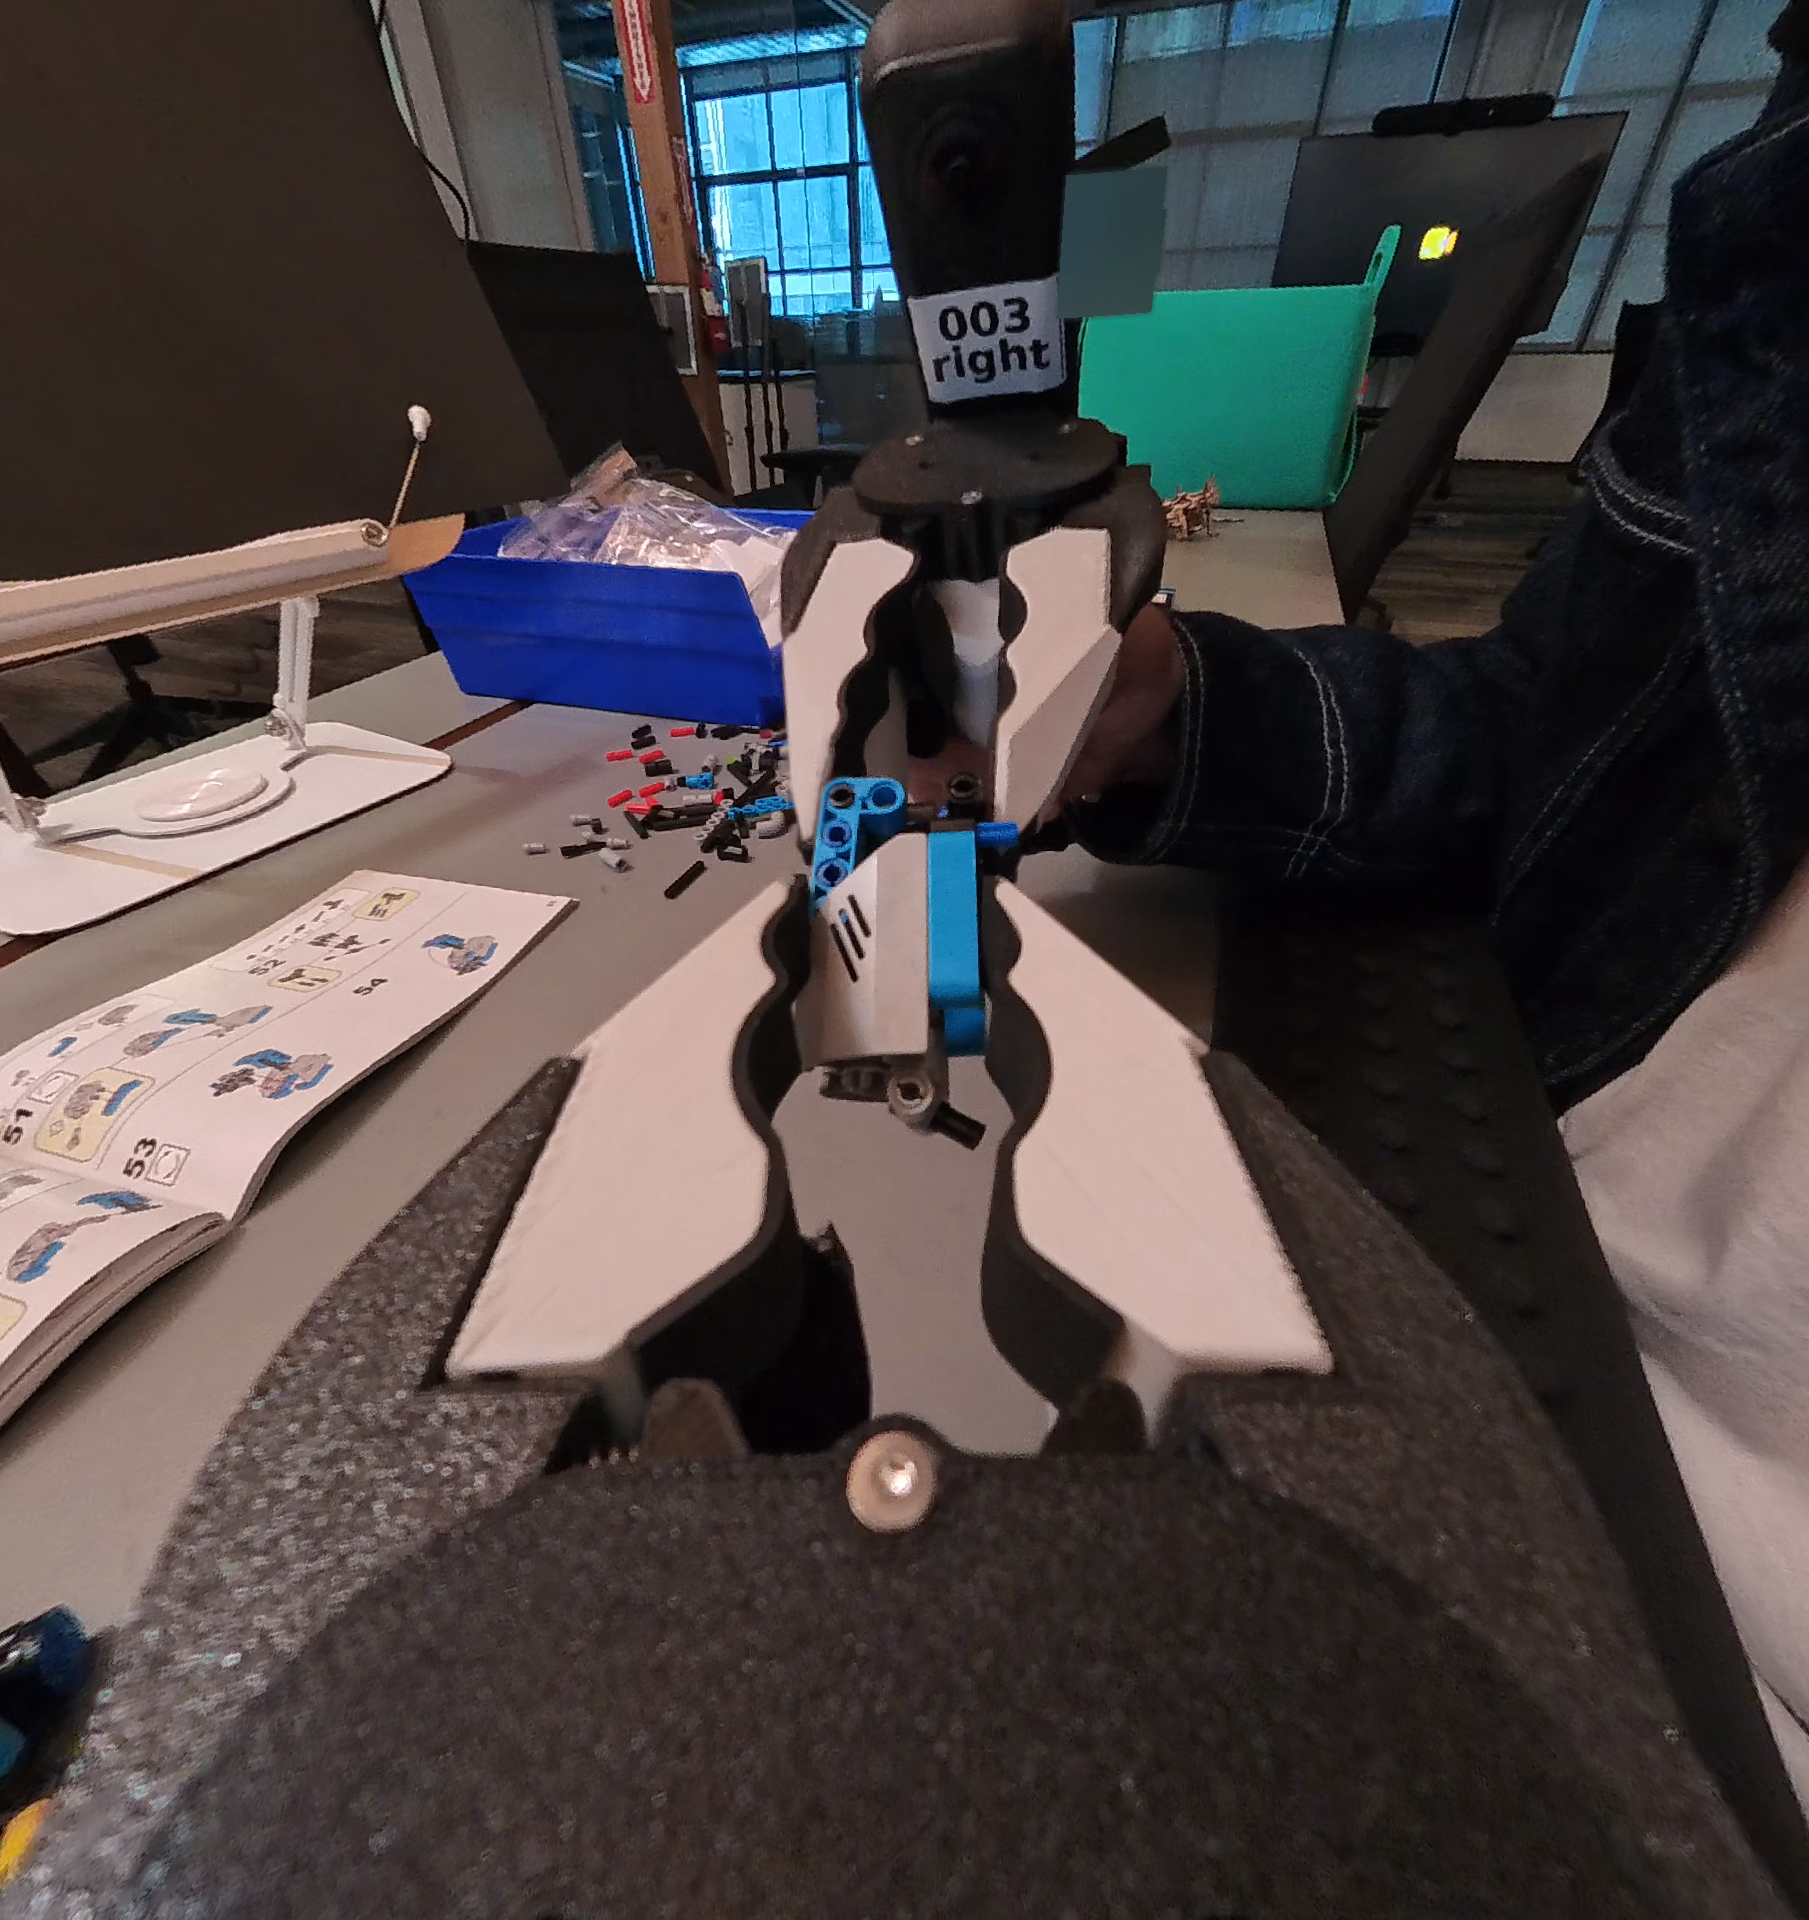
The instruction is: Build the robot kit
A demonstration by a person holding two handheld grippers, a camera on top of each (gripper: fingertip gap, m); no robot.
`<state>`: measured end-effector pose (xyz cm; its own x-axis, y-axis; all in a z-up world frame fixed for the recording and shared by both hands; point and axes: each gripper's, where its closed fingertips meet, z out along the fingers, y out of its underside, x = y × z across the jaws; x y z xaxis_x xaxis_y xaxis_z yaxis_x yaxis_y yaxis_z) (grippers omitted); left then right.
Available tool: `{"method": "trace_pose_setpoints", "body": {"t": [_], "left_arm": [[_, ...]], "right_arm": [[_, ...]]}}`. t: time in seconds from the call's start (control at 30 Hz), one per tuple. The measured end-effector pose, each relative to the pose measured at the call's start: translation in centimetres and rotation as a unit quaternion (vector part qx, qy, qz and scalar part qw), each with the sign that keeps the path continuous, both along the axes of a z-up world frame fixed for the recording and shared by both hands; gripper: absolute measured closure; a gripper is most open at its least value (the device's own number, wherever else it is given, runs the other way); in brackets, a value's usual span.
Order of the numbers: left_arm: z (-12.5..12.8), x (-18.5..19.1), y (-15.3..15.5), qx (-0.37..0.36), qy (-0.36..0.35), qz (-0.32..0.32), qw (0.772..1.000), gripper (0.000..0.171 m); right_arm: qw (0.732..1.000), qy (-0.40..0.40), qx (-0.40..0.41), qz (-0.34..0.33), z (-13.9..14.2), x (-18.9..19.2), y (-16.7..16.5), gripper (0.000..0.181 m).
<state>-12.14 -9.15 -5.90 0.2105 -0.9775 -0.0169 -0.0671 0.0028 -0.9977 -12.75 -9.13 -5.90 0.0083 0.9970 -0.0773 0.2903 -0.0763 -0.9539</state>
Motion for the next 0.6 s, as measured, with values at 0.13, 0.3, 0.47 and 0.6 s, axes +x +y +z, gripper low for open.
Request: {"method": "trace_pose_setpoints", "body": {"t": [0.13,0.3,0.47,0.6], "left_arm": [[-0.08,-0.03,-0.14,-0.001,0.003,-0.003,1.000,0.141],[-0.19,0.03,-0.51,-0.016,0.002,-0.018,1.000,0.141],[0.00,0.05,-0.35,-0.023,-0.008,-0.019,1.000,0.141],[0.33,-0.11,0.19,-0.053,-0.026,-0.016,0.998,0.140]], "right_arm": [[1.000,-0.005,0.005,-0.001,-0.07,-0.02,-0.11,0.152],[1.000,-0.008,0.009,0.009,-0.08,-0.06,-0.64,0.152],[1.000,0.000,0.021,0.005,0.03,-0.02,-0.43,0.152],[1.000,0.020,0.003,-0.012,0.52,-0.18,0.22,0.151]]}}
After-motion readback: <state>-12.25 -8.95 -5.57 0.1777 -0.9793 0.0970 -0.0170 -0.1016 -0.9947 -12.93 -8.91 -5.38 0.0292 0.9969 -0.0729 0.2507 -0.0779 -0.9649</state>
